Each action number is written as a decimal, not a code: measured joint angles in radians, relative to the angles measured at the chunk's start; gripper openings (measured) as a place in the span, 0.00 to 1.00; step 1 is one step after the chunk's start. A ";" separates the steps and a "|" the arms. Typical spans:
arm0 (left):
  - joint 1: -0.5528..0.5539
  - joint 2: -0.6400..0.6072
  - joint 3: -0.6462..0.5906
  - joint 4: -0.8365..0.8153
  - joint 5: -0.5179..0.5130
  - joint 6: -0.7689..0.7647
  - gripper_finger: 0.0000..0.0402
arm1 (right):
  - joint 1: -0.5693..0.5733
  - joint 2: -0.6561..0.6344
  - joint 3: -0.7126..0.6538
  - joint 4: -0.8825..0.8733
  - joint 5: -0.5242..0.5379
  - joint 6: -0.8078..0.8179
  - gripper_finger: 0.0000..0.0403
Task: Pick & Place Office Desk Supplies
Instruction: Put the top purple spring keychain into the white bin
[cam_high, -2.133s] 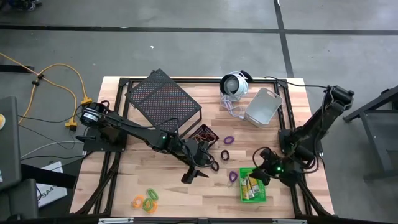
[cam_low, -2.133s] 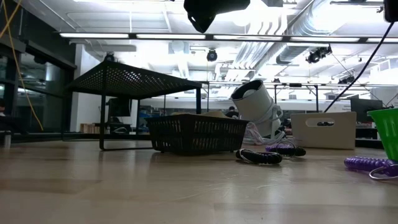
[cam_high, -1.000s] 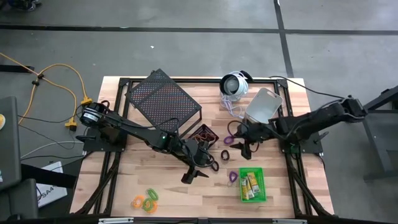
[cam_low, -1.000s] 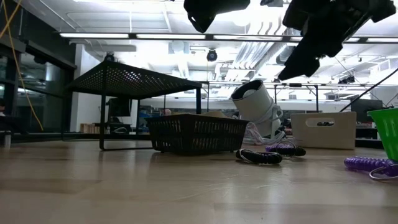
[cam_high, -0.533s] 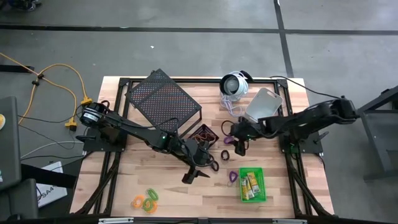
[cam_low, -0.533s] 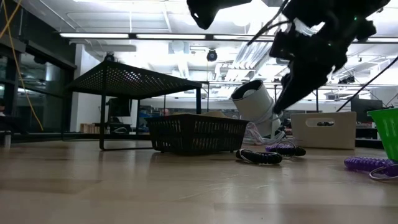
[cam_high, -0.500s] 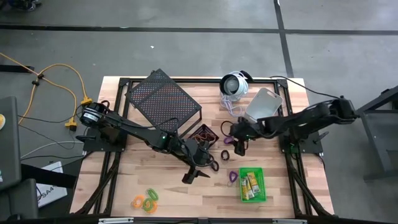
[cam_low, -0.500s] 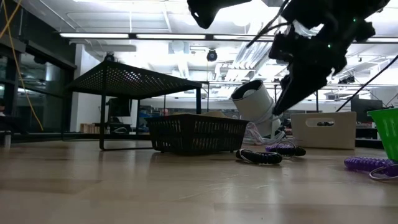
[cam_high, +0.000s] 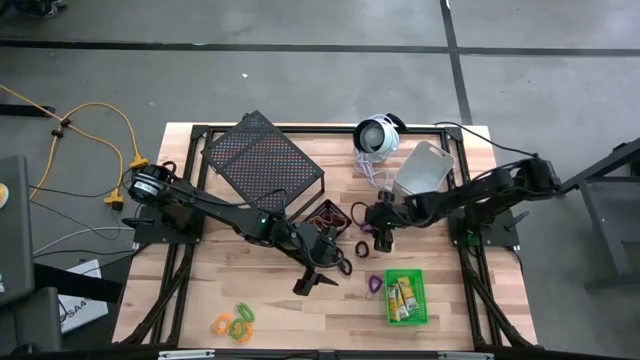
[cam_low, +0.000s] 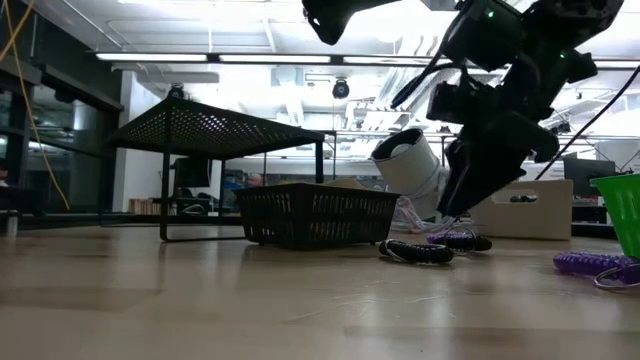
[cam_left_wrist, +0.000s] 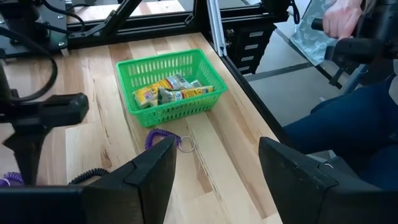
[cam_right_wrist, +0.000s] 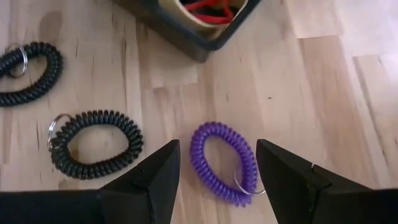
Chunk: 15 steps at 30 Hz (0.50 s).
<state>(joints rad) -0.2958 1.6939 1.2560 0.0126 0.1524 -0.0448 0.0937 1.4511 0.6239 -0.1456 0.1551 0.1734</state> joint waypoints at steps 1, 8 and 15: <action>0.000 0.000 0.000 0.000 0.000 0.000 0.55 | 0.005 0.007 0.000 0.002 0.000 -0.004 0.50; 0.000 0.000 0.000 0.004 0.000 0.000 0.55 | 0.032 0.066 0.000 0.006 0.030 -0.018 0.50; 0.000 0.000 0.000 0.004 0.000 0.000 0.55 | 0.037 0.096 0.000 0.024 0.037 -0.018 0.49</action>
<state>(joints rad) -0.2955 1.6939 1.2560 0.0166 0.1524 -0.0448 0.1310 1.5471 0.6239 -0.1220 0.1917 0.1555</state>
